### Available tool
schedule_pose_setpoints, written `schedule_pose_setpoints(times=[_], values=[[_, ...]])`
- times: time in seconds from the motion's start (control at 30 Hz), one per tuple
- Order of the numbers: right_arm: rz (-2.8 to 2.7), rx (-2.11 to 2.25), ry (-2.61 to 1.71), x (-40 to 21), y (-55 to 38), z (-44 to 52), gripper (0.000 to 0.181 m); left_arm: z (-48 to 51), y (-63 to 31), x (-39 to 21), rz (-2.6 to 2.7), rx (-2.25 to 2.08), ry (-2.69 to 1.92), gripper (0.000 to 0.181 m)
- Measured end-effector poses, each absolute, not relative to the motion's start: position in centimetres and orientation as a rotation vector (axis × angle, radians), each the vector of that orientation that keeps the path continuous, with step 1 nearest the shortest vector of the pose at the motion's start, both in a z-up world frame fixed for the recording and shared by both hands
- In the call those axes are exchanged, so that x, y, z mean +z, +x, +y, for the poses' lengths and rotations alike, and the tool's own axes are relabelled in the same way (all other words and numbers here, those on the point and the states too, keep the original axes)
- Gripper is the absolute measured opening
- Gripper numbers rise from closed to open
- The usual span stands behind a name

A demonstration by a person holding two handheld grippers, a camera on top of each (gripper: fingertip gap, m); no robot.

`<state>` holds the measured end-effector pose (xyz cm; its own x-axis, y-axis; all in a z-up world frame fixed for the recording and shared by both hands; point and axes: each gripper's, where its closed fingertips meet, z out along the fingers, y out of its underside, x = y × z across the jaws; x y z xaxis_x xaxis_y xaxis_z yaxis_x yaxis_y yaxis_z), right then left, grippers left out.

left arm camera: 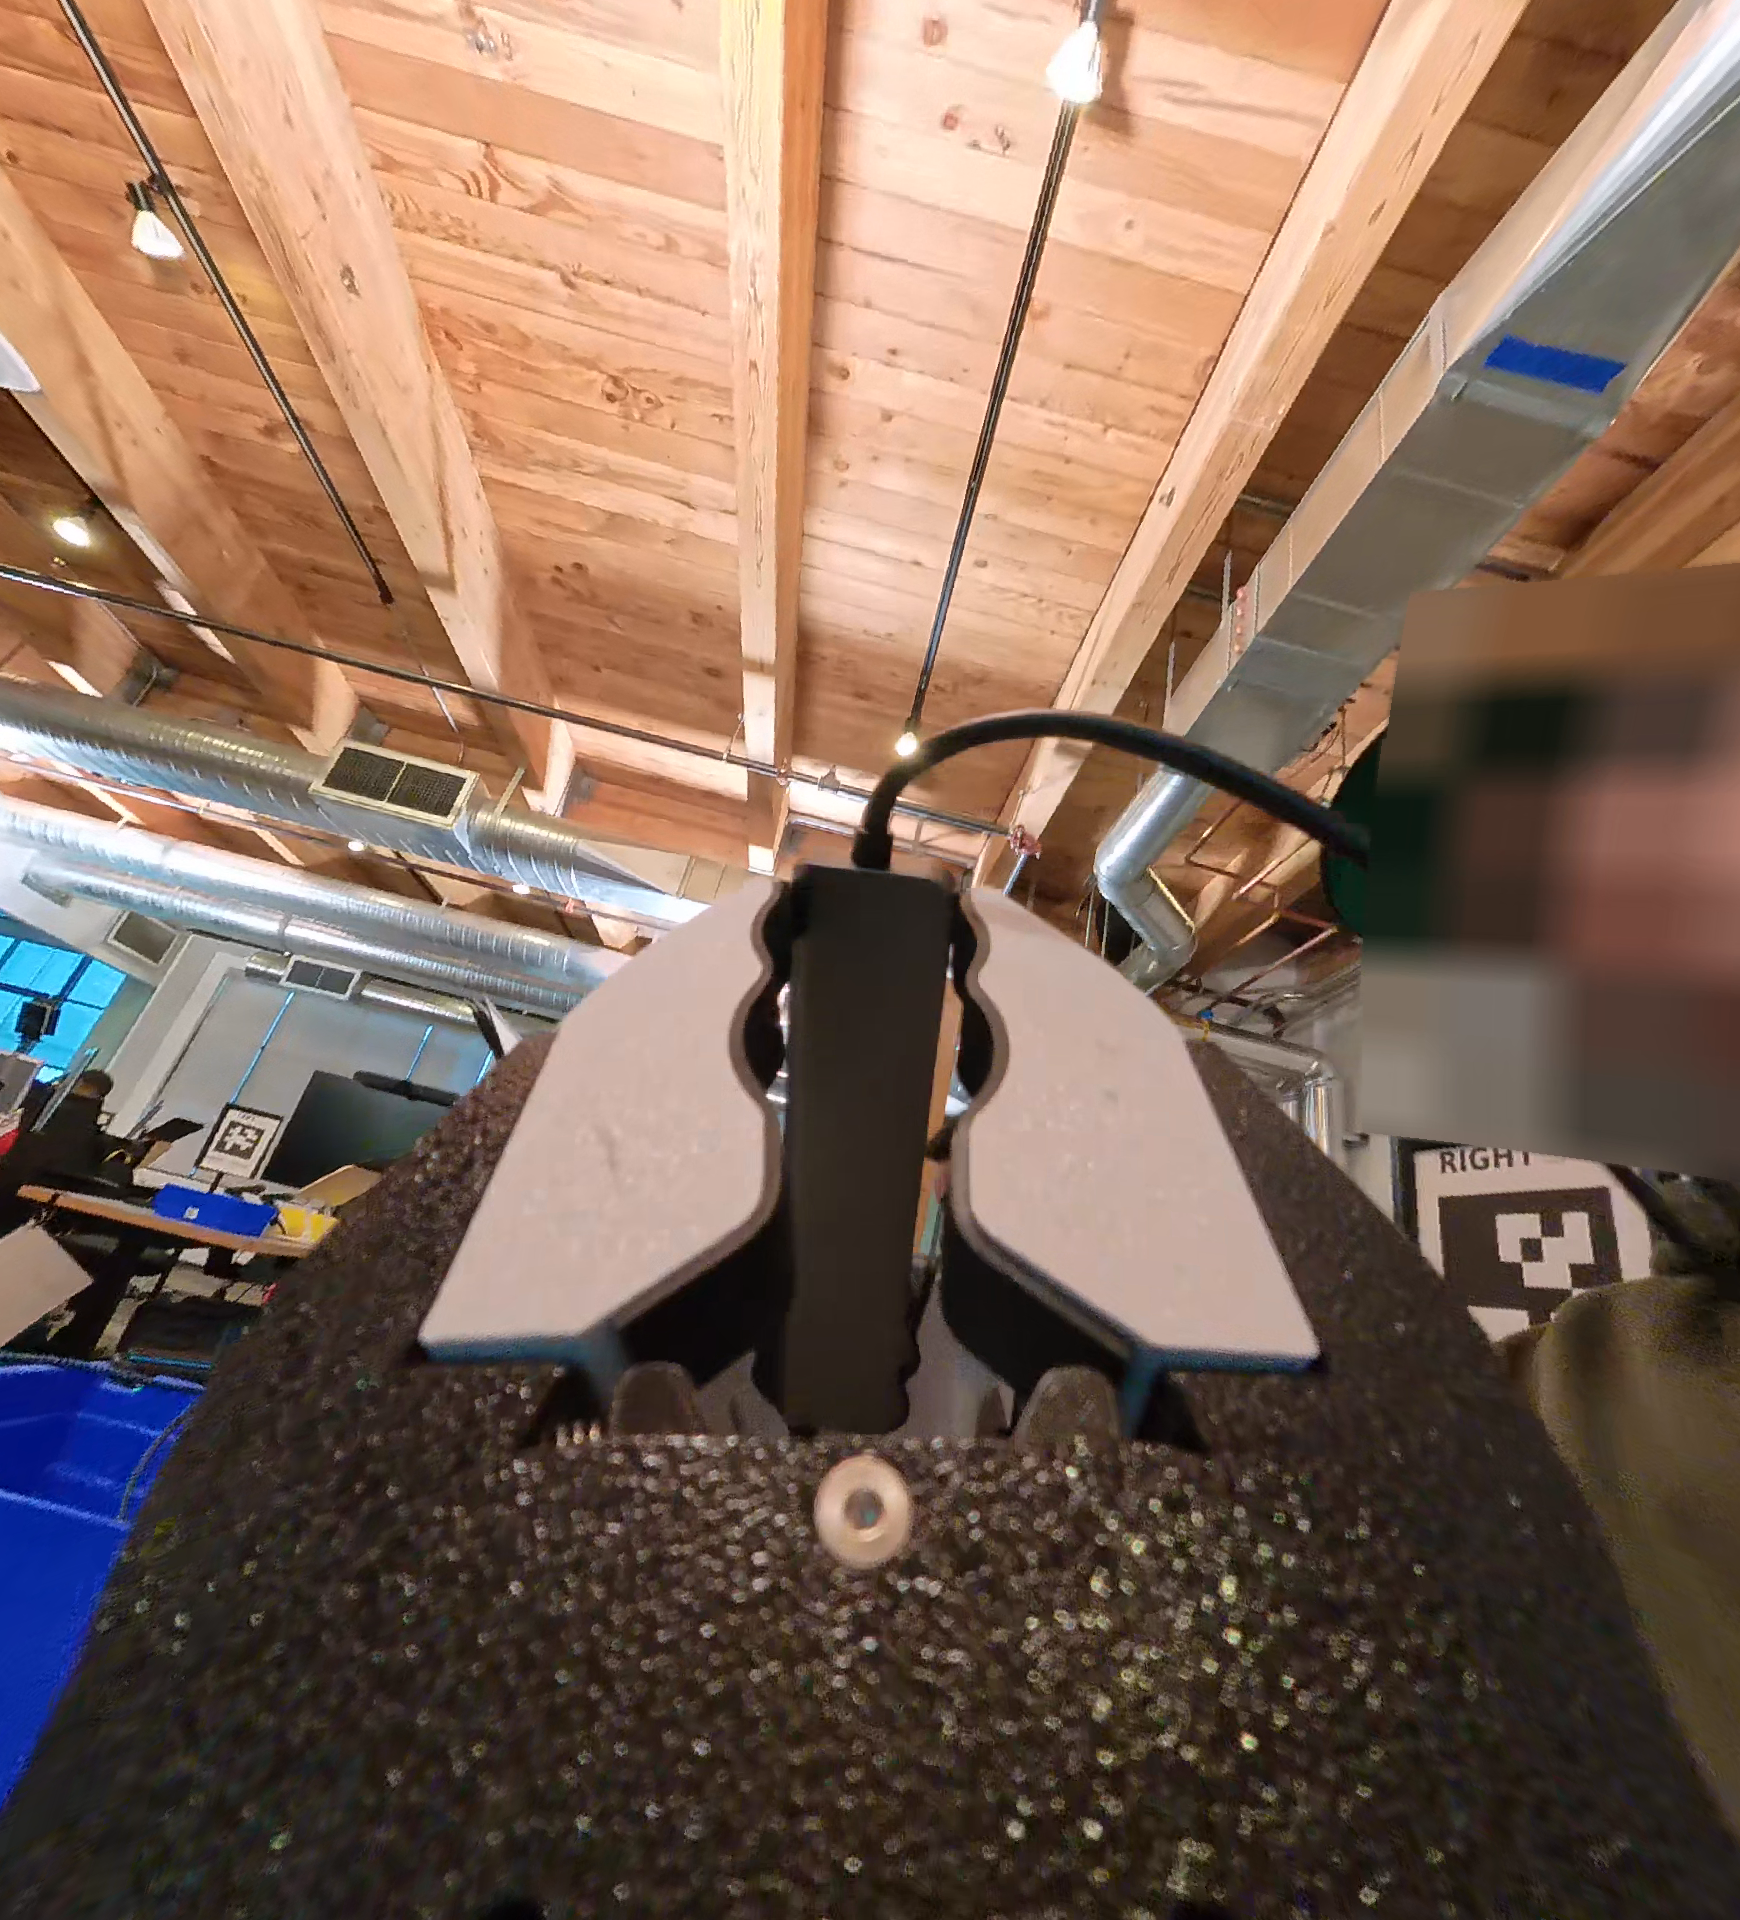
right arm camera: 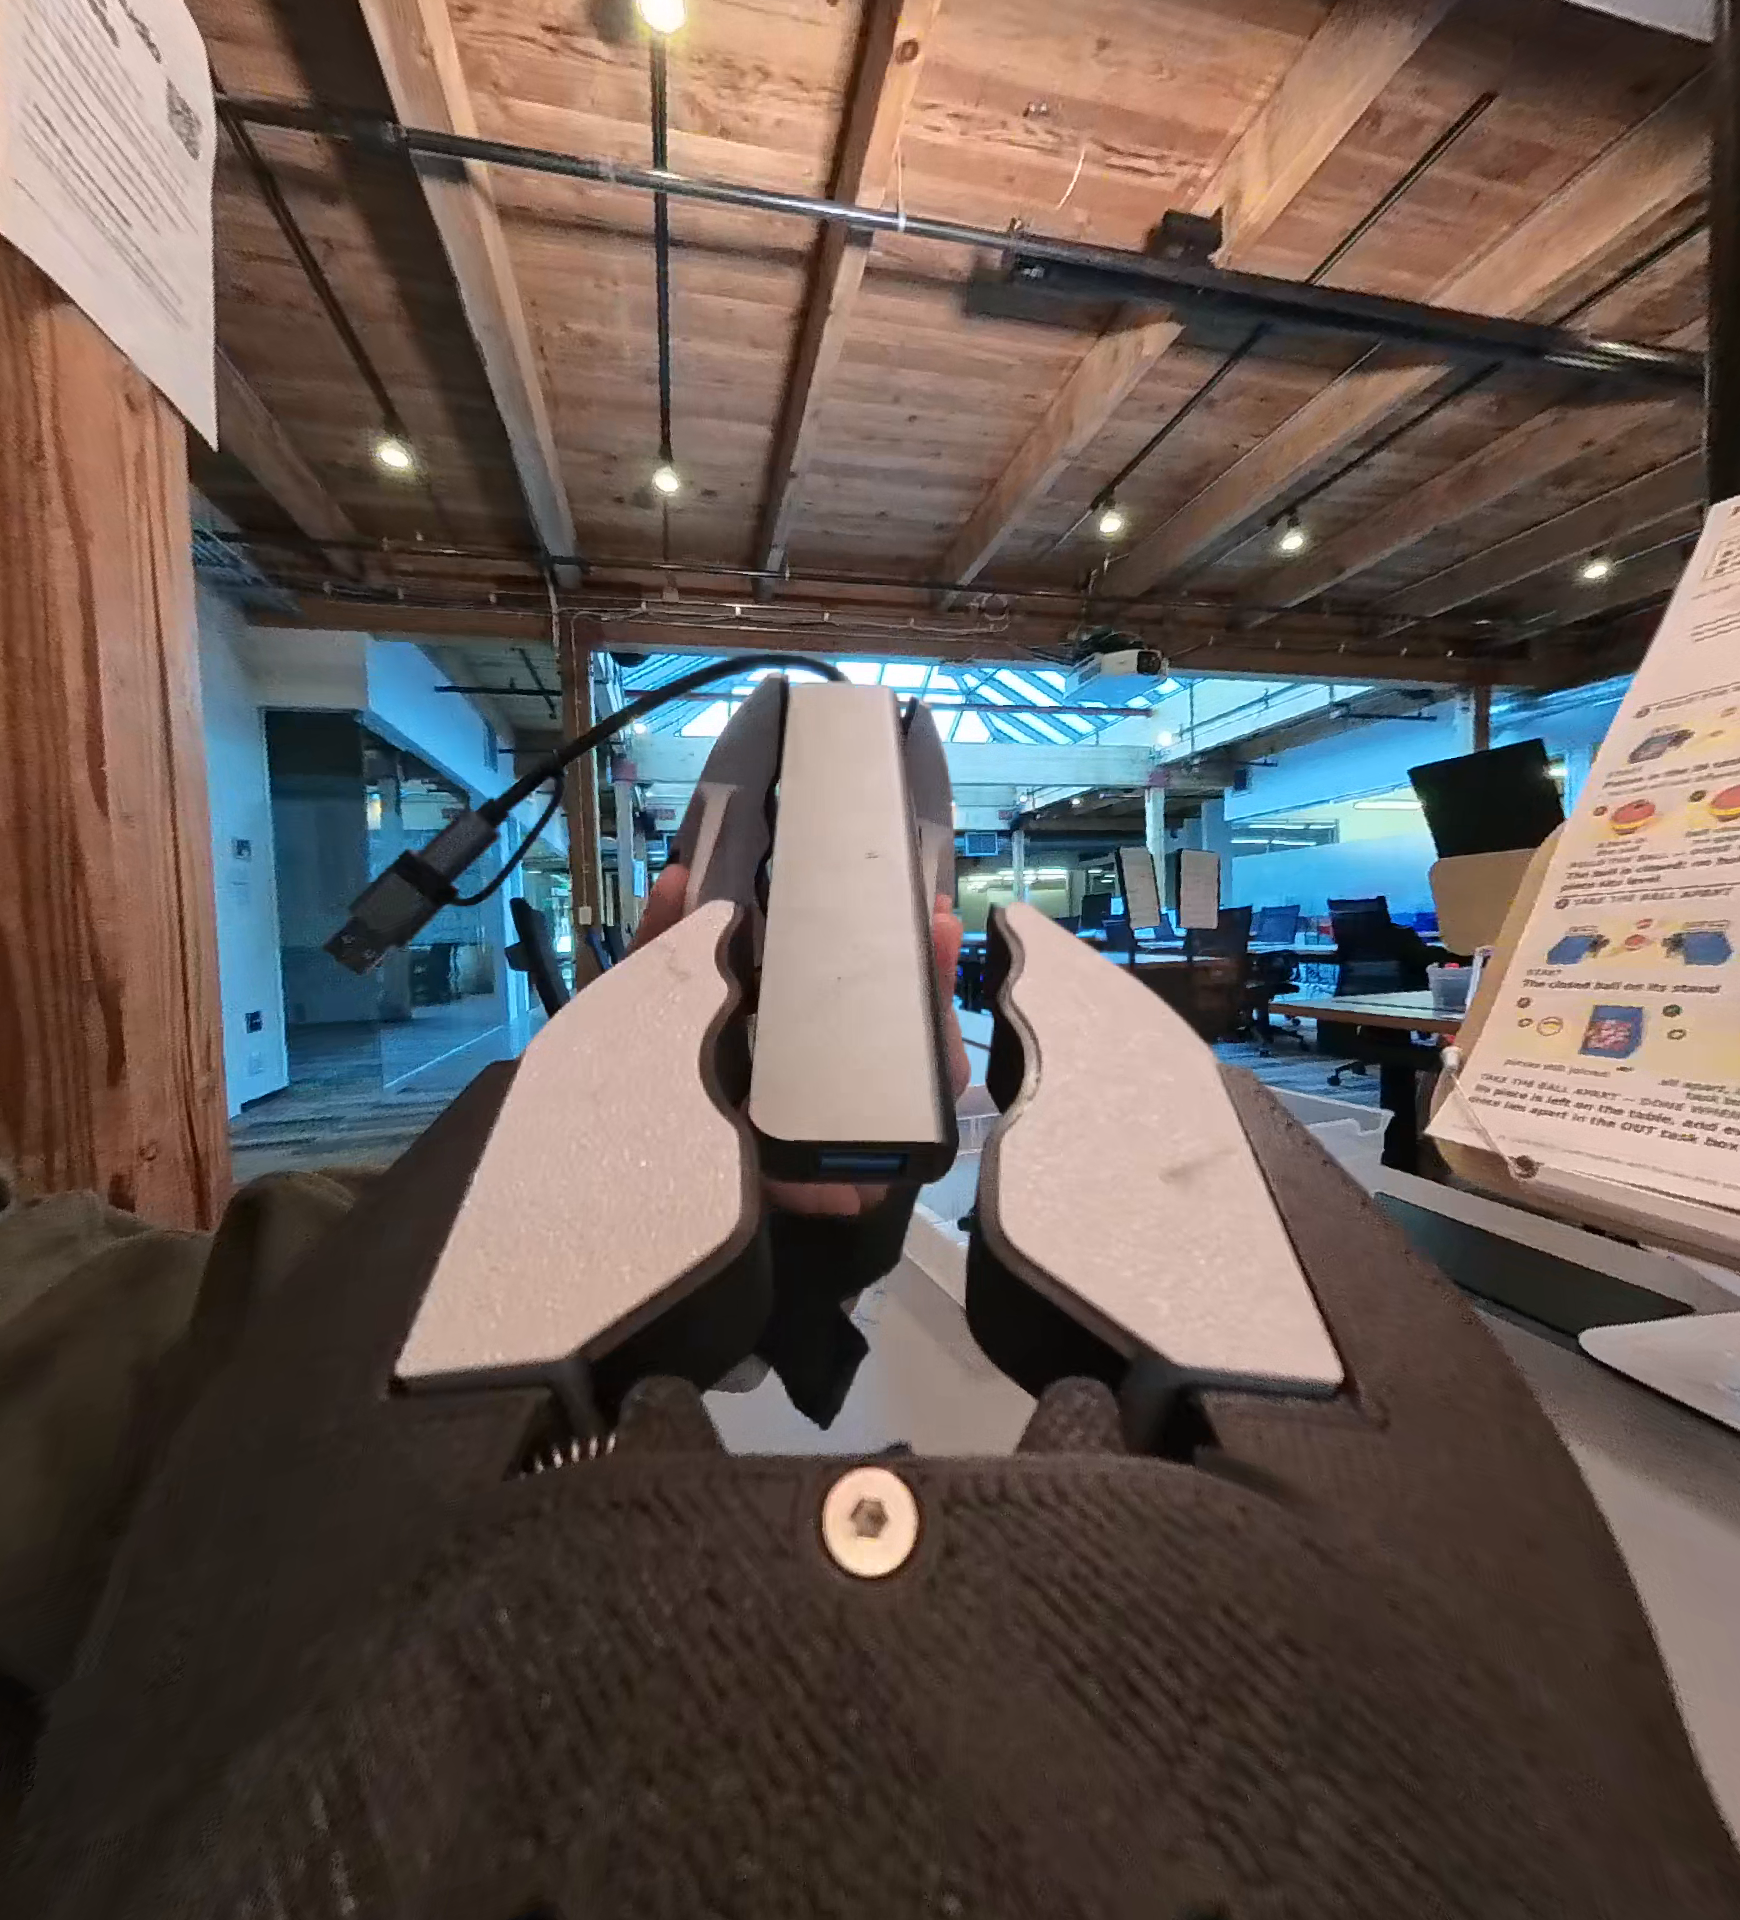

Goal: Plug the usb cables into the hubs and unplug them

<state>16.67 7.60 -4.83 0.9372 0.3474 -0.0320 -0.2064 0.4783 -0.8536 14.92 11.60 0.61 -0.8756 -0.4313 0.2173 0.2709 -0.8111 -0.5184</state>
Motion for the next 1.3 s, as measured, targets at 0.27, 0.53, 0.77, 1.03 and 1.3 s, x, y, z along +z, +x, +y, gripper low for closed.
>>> schedule_pose_setpoints(times=[0.27, 0.53, 0.77, 1.03, 1.3], values=[[-0.132, 0.309, -1.058, -5.6, 16.7, 8.5, 0.043, 11.6, 15.2, 0.7, 0.66, -2.649, -0.476, 0.028], [-0.126, 0.355, -1.101, -6.5, 16.1, 9.3, 0.035, 11.6, 15.4, 0.9, 0.651, -2.639, -0.48, 0.028], [-0.183, 0.355, -1.09, -4.7, 18.0, 6.6, 0.035, 11.2, 15.6, -0.9, 1.067, -2.433, -0.577, 0.028], [-0.224, 0.322, -1.104, -4.3, 19.4, 4.9, 0.033, 12.2, 16.1, -6.4, 1.688, -1.782, -0.675, 0.049], [-0.339, 0.206, -1.305, -7.3, 18.8, 6.3, 0.031, 17.8, 15.6, -8.6, 1.699, -1.566, -0.927, 0.053]])
